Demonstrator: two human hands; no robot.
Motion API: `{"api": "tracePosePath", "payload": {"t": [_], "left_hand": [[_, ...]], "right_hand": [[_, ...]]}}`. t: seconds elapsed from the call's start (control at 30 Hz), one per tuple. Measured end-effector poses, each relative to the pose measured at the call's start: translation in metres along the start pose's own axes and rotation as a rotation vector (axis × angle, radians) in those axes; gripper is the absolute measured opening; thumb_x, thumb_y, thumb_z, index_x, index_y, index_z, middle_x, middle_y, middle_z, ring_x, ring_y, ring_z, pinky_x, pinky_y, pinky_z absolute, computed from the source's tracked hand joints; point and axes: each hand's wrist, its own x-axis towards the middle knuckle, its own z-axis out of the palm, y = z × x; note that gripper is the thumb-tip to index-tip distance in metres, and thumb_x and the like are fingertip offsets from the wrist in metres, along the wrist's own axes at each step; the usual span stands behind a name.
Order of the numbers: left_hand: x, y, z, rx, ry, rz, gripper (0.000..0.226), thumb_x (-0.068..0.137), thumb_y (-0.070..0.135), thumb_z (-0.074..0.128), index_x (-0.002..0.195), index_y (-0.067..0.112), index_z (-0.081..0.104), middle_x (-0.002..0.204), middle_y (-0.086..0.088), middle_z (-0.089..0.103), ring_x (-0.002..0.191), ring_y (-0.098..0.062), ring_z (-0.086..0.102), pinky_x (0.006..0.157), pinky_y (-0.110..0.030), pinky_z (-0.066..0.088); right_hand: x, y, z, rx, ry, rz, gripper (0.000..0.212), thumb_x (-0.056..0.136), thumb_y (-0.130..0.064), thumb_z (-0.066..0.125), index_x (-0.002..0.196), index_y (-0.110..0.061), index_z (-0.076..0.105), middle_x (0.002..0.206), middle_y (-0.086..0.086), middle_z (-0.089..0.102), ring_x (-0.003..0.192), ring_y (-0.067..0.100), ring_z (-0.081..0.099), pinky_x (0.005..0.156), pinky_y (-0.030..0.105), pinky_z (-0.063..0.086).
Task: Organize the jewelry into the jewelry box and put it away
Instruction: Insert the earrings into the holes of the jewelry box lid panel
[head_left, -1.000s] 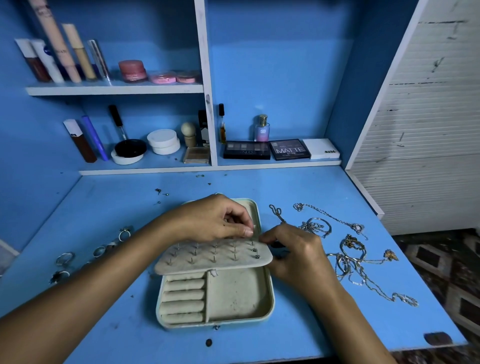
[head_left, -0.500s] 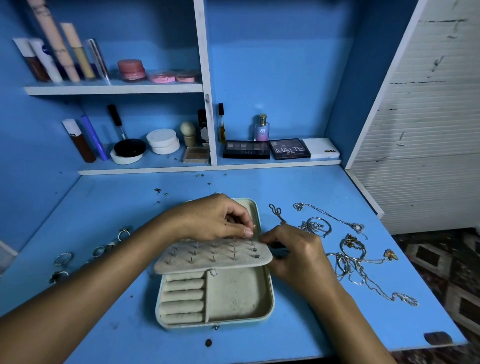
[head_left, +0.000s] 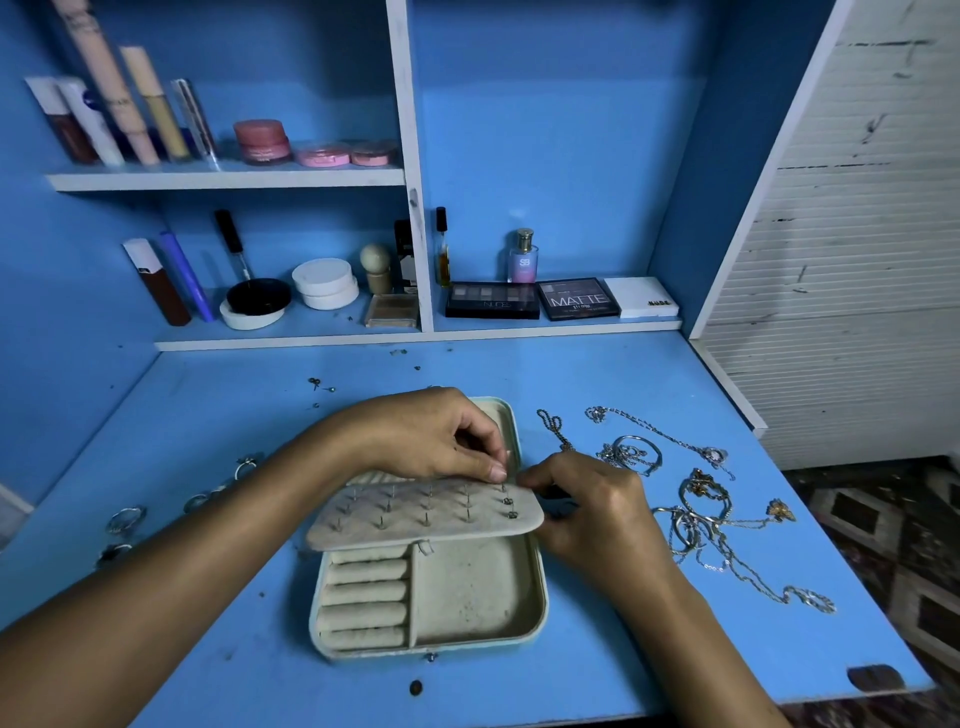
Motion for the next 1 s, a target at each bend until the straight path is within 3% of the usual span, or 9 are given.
{"api": "tracePosePath", "payload": {"t": [0.23, 0.5, 1.0], "left_hand": [[0.001, 0.006, -0.003, 0.029, -0.008, -0.024, 0.006, 0.090, 0.032, 0.070, 0.094, 0.029, 0.073, 0.083, 0.031, 0.068, 0.083, 0.008, 0.063, 0.086, -0.024, 0.052], [0.005, 0.013, -0.001, 0.090, -0.015, -0.046, 0.004, 0.088, 0.030, 0.070, 0.089, 0.028, 0.074, 0.071, 0.033, 0.064, 0.071, 0.010, 0.058, 0.072, -0.018, 0.046], [0.005, 0.022, -0.005, 0.100, -0.035, -0.095, 0.005, 0.086, 0.024, 0.070, 0.089, 0.023, 0.074, 0.067, 0.030, 0.064, 0.064, 0.011, 0.058, 0.066, -0.013, 0.043]], "right_hand": [[0.000, 0.000, 0.001, -0.009, 0.011, -0.001, 0.011, 0.071, -0.014, 0.080, 0.079, -0.011, 0.073, 0.072, -0.004, 0.069, 0.064, 0.007, 0.063, 0.057, 0.022, 0.051], [-0.001, -0.001, 0.001, -0.016, 0.011, 0.012, 0.011, 0.070, -0.015, 0.080, 0.079, -0.012, 0.074, 0.072, -0.005, 0.069, 0.064, 0.007, 0.064, 0.058, 0.023, 0.051], [0.000, -0.002, 0.000, -0.023, 0.002, 0.014, 0.012, 0.071, -0.015, 0.080, 0.081, -0.011, 0.074, 0.072, -0.005, 0.069, 0.065, 0.006, 0.063, 0.060, 0.018, 0.051]]}}
